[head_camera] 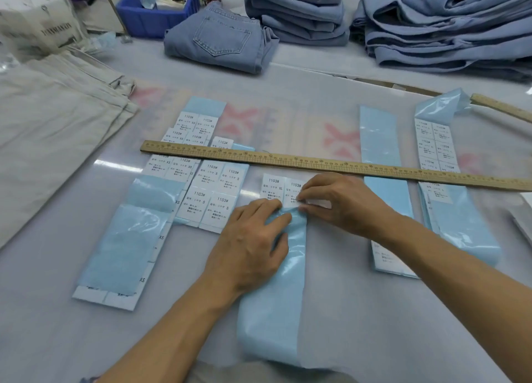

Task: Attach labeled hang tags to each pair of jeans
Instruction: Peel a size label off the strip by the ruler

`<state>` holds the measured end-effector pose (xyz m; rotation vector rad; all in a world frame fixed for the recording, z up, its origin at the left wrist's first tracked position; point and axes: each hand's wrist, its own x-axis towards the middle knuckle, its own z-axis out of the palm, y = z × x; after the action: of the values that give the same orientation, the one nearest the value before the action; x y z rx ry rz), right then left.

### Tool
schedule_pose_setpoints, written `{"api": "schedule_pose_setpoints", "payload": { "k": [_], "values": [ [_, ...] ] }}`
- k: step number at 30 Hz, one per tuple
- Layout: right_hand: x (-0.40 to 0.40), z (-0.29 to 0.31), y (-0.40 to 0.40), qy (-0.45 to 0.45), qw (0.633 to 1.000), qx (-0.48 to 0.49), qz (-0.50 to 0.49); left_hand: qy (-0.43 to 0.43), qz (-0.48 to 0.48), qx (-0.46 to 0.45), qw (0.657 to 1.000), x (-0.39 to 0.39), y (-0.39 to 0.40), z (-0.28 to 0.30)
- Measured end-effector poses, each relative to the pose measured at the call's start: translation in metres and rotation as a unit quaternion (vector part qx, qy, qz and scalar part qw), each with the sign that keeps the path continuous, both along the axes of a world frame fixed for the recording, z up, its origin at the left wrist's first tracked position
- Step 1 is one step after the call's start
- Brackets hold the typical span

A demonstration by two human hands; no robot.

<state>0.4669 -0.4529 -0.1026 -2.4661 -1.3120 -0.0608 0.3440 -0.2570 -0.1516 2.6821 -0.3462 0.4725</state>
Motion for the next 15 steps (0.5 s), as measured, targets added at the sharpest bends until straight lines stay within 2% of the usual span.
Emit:
{"api": "schedule_pose_setpoints", "payload": {
  "k": [4,9,15],
  "values": [
    [-0.002,0.003,0.004,-0.037,0.999,-0.028,0.028,0.006,0.0,0.007,1.0,0.001,0.001,0.0],
    [-0.002,0.004,0.002,-0.02,0.998,-0.038,0.041,0.014,-0.001,0.009,1.0,0.001,0.0,0.001],
    [-0.015,-0.009,-0.004,-0.098,0.994,-0.005,0.037,0.029,0.004,0.013,0.999,0.001,0.0,0.002]
  ]
}}
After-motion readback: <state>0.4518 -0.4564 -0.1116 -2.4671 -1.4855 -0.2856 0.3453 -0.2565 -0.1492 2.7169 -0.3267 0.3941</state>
